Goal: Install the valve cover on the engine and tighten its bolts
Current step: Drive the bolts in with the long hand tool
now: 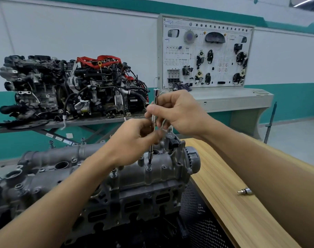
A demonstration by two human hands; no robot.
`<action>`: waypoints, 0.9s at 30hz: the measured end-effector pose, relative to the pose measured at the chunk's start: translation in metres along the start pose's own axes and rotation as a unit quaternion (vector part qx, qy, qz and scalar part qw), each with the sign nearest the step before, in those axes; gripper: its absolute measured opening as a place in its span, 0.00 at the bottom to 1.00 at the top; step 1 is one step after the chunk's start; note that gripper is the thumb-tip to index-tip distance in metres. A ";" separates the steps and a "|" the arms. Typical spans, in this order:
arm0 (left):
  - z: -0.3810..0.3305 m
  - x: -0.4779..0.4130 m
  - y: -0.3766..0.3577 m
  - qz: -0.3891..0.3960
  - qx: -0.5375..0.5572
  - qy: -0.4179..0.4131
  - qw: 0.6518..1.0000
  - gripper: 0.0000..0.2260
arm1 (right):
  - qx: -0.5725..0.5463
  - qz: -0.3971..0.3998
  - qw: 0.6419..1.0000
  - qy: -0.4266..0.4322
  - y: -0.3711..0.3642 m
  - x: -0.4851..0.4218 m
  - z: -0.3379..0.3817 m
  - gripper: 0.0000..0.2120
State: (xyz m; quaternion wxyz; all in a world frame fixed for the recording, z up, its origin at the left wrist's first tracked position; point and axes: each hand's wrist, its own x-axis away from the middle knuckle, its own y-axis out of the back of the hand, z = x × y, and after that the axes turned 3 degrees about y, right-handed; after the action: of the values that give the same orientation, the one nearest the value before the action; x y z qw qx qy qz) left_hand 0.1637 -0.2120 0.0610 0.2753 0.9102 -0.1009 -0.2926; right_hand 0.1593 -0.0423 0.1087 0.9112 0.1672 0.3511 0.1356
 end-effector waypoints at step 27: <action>0.010 0.010 -0.008 -0.118 -0.024 -0.005 0.993 0.06 | 0.024 -0.061 0.998 -0.006 -0.008 0.000 -0.012 0.13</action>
State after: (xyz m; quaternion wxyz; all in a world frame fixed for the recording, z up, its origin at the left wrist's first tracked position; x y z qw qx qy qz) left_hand 0.1663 -0.2136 0.0453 0.2598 0.9074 0.0132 -0.3300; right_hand 0.1517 -0.0475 0.0971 0.9158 0.1678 0.3582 0.0700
